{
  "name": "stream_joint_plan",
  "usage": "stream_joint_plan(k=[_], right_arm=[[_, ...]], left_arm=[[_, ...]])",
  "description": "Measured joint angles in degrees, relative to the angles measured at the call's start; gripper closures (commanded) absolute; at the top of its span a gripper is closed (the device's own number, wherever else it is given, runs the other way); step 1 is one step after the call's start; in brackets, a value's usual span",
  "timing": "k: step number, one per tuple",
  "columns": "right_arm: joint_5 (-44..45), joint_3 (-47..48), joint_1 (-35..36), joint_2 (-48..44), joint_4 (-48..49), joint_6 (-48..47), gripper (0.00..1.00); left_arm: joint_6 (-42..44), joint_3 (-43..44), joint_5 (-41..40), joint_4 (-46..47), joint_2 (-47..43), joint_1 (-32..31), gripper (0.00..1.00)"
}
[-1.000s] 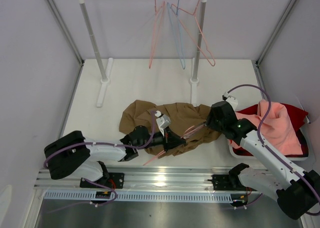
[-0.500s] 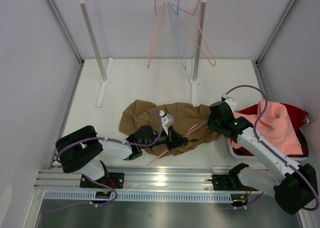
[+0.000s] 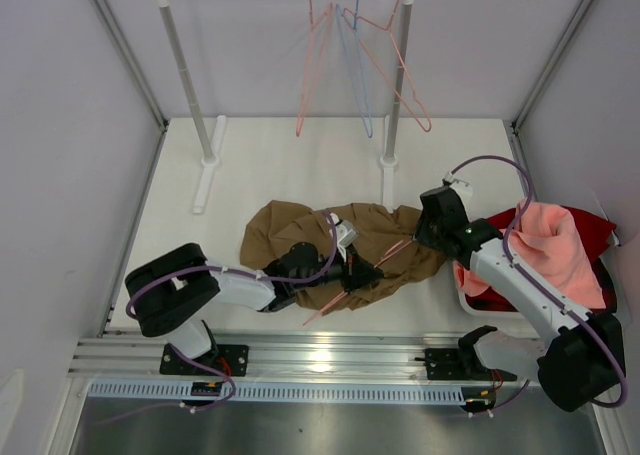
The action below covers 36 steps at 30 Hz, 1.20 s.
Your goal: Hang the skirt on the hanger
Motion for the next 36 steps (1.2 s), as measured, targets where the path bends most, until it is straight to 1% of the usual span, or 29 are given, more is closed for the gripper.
stream_joint_plan(k=[5,9,13,21,28,31,32,35,36], right_arm=[[-0.44,1.70,-1.36,2.58,0.70,-1.36,0.57],[-0.70,2.40,-2.73,4.90,1.36,-1.84,0.59],[-1.49,2.99,-3.98,8.04,2.27,-1.99,0.58],[-2.03,5.31,-5.57,17.49,4.83,-2.19,0.59],[-2.14,6.62,-7.23,23.12,7.15,-2.84,0.59],[-2.14,7.17,-7.80,24.65,8.02,-3.34,0.68],[-2.14,7.52,-7.87,25.20,8.24,-3.54,0.75],[-2.19,8.81,-7.91,26.77,8.59,-3.67,0.89],[-2.21,9.18,-7.89,27.19,8.90,-3.45,0.92]], left_arm=[[-0.04,3.72,-0.44,-5.49,0.13,0.20,1.00],[0.00,6.99,-1.07,-11.67,0.13,0.31,1.00],[0.00,9.16,-1.46,-15.98,0.13,0.33,1.00],[-0.02,9.29,-1.49,-18.03,0.13,0.37,1.00],[0.00,9.29,-1.46,-18.05,0.13,0.37,1.00],[0.00,9.29,-1.46,-18.05,0.13,0.37,1.00],[0.00,9.29,-1.46,-18.05,0.13,0.37,1.00],[0.00,9.29,-1.46,-18.16,0.15,0.37,1.00],[0.00,9.29,-1.38,-18.29,0.22,0.35,1.00]])
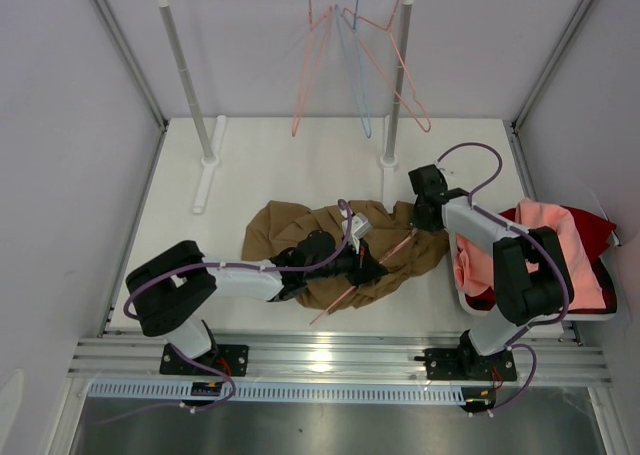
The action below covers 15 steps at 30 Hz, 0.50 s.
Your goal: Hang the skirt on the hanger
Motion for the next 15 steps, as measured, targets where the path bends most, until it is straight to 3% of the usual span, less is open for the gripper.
stream_joint_plan(k=[4,15], right_arm=[[-0.70,0.48,0.17,0.26,1.44,1.18,0.98],[-0.20,-0.13,1.29,-1.31,2.12,2.21,0.95]], left_arm=[[0.02,0.00,0.48,-0.20,0.39,-0.26,1.00],[0.15,0.00,1.97,-0.17,0.72,-0.48,1.00]])
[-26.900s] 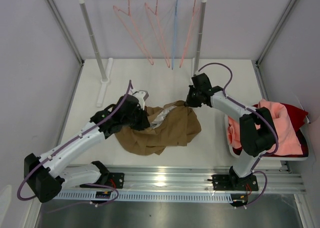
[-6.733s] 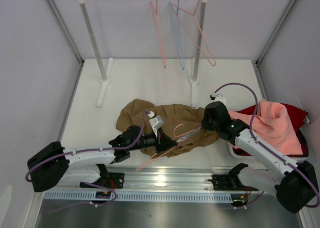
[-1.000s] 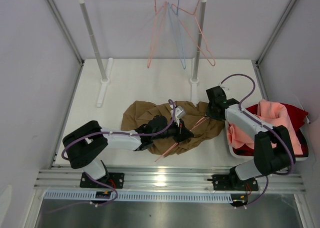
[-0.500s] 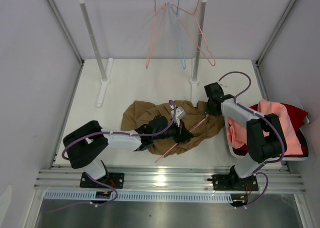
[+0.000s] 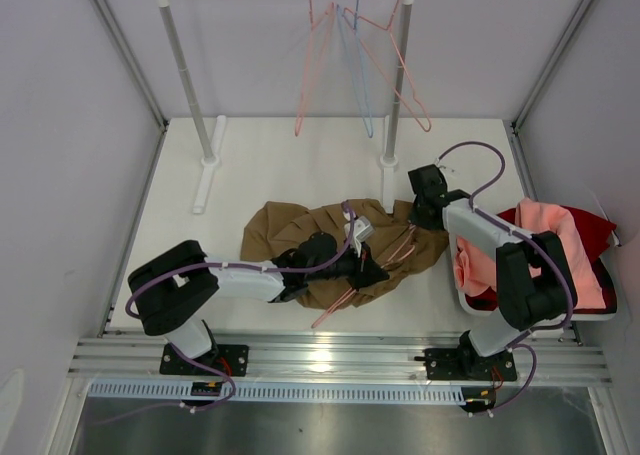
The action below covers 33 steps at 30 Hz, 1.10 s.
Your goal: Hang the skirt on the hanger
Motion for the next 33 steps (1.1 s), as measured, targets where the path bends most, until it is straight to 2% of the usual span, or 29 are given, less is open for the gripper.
stream_joint_plan(k=[18,33], right_arm=[[4.09,-2.60,3.41,-3.87,1.70,0.81,0.80],[3.04,-4.52,5.77,-7.50,-0.31,0.87,0.79]], left_arm=[[-0.15,0.00,2.99,-0.85,0.00,-0.52,1.00],[-0.74,-0.04,1.68,-0.92,-0.02,-0.11,1.00]])
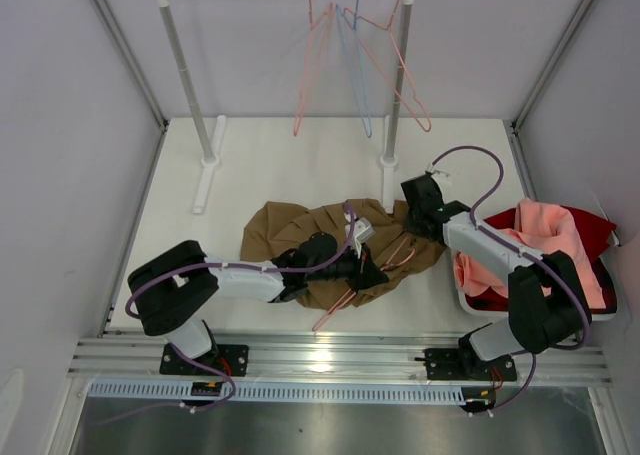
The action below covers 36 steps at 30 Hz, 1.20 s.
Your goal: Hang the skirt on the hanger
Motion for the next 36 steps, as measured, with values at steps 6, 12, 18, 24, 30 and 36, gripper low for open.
stream_joint_plan(k=[6,12,18,24,30,36], right_arm=[[-0.11,-0.31,1.40,-1.97,-1.20,0.37,0.79],[-1.73,-0.39,3.54,-5.46,-3.72,0.66,0.76],[-2.19,-0.39,3.39,-7.19,-5.05,0.96,0.54],[-3.82,-0.35,-2.82,-9.46,-6.97,-0.87,0.34],[-3.96,-0.02,-4.94,-16.28,-7.43,-1.62,0.33],[-6.19,-4.11,-4.92,-28.70,-1.84,-2.99,0.36]], left_arm=[[-0.59,-0.02,0.02,0.07,-0.07,0.46,1.00],[-0.98,-0.02,-0.50,-0.02,-0.04,2.62,1.00],[-1.07,0.09,0.42,0.04,0.00,4.48,1.00],[-2.45,0.09,2.45,0.44,0.42,7.34,1.00],[-3.85,1.90,4.48,0.33,3.04,9.01,1.00],[-4.02,6.62,5.77,-3.19,5.49,9.31,1.00]])
